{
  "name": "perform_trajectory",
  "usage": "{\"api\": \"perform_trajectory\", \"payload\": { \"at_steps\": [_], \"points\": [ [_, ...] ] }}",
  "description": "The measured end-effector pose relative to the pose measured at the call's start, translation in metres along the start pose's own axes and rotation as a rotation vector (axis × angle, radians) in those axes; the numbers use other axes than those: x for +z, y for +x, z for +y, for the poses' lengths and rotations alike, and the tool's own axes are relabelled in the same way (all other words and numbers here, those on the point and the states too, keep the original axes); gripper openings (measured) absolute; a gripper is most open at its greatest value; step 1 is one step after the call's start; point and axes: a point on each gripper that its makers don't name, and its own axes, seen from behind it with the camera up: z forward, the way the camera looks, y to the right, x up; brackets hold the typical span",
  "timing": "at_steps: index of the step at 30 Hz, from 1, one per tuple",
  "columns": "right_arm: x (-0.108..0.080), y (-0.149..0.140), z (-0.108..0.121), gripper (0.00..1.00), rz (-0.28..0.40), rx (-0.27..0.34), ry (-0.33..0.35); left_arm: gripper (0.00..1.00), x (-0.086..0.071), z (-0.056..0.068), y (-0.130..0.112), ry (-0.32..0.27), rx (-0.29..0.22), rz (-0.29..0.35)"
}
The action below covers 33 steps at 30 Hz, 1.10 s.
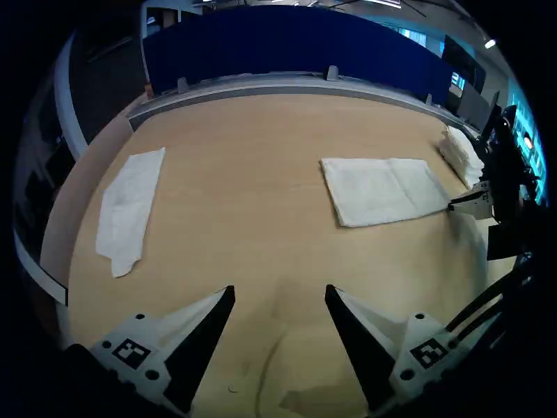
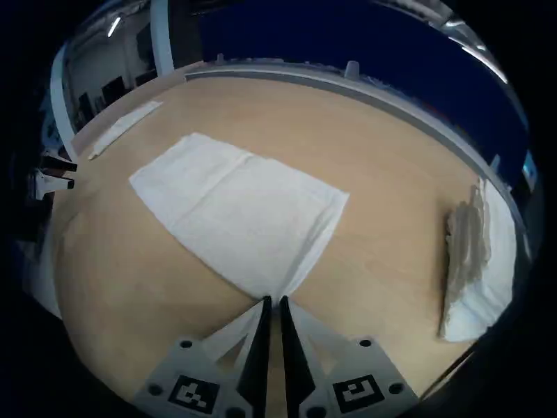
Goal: Fold towel
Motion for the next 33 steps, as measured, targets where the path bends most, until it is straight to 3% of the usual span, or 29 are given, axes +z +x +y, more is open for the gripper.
{"api": "perform_trajectory", "payload": {
  "at_steps": [17, 33],
  "points": [
    [-0.007, 0.016, -0.003, 0.07, 0.011, 0.004, 0.012, 0.96, -0.004, 0.001, 0.003, -0.007, 0.001, 0.003],
    [-0.034, 0.102, -0.014, 0.07, 0.111, -0.101, 0.012, 0.96, -0.008, -0.004, 0.013, -0.012, -0.019, 0.037]
  ]
}}
